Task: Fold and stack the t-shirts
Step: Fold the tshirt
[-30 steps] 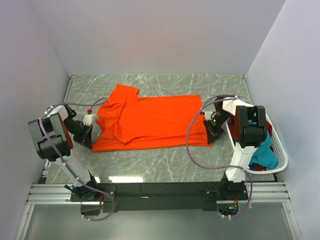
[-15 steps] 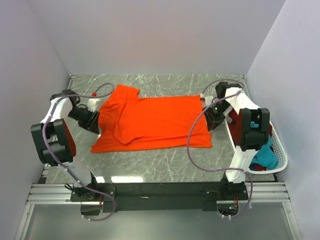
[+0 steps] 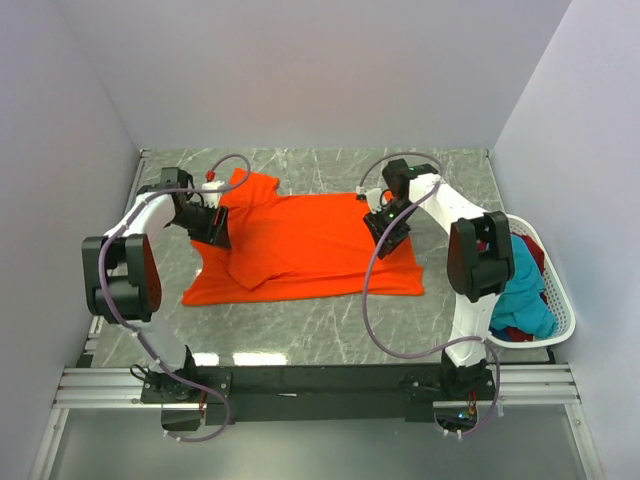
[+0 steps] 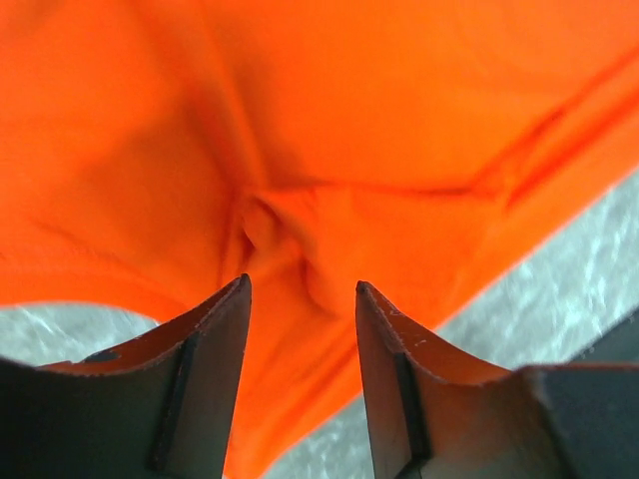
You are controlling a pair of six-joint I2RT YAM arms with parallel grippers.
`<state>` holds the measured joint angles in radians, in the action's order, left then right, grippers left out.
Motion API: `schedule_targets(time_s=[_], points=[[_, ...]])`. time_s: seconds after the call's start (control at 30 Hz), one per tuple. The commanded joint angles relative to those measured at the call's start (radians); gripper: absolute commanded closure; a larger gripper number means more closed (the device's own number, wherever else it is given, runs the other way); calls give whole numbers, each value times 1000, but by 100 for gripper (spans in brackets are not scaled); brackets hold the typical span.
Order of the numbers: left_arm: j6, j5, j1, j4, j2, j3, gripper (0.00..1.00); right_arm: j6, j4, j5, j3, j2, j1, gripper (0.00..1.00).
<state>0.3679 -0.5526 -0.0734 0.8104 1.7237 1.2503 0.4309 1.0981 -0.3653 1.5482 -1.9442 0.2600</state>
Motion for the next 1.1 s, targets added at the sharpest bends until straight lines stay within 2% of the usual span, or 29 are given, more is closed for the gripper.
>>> schedule_targets(time_s=[0.0,0.13,0.4,0.5,0.53,0.73,0.83,1.07], points=[[-92,54,14,-89,63,61,49,-43,-40,-30,58,-31,31,60],[-81,54,27,-86,99,72,48,-31,-49,-27,64,-55,41,58],[-95,63,47,-114,151,84,48,69,-53,81,33,-87,41,49],[-98,45,50,-103,169,96,58,106,-49,106,26,-94,41,48],[-96,36,50,-97,171,100,65,115,-41,108,24,-98,42,48],[-92,33,49,-70,148,103,91,186,-14,127,4,-104,41,48],[-92,31,46,-53,139,109,99,219,-6,140,-10,-101,41,48],[-89,23,32,-27,132,118,99,276,14,163,-63,-59,32,48]])
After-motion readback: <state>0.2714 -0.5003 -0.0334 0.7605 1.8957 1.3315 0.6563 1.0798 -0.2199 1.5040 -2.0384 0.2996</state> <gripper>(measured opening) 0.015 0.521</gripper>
